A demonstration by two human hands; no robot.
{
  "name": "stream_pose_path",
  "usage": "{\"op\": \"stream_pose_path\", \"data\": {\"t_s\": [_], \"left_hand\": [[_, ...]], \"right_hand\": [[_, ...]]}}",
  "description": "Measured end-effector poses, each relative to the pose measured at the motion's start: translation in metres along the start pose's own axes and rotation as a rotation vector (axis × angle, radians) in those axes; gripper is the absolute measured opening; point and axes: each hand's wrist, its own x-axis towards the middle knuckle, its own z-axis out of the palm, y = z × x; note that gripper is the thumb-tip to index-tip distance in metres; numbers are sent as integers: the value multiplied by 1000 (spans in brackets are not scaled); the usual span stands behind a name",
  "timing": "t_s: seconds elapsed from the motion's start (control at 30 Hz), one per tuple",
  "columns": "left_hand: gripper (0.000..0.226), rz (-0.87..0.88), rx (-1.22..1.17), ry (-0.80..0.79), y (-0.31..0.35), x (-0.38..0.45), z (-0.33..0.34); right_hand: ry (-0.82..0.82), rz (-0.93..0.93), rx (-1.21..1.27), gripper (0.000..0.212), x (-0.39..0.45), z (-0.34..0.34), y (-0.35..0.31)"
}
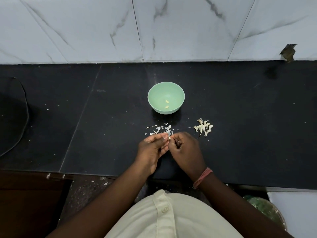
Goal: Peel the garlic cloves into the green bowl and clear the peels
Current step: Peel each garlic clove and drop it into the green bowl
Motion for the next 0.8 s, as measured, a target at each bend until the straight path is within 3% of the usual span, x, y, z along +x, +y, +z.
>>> {"op": "stream_pose_path", "data": {"t_s": [0.33,0.6,0.8], "left_hand": [[7,53,65,34,6,-3,7],[13,65,99,1,9,-1,4],[17,63,96,-61,13,-1,5]], "right_hand": [[-38,-37,-96,12,5,7,7],[-21,-24,-19,19,8,7,5],[-16,96,92,15,12,6,3]]}}
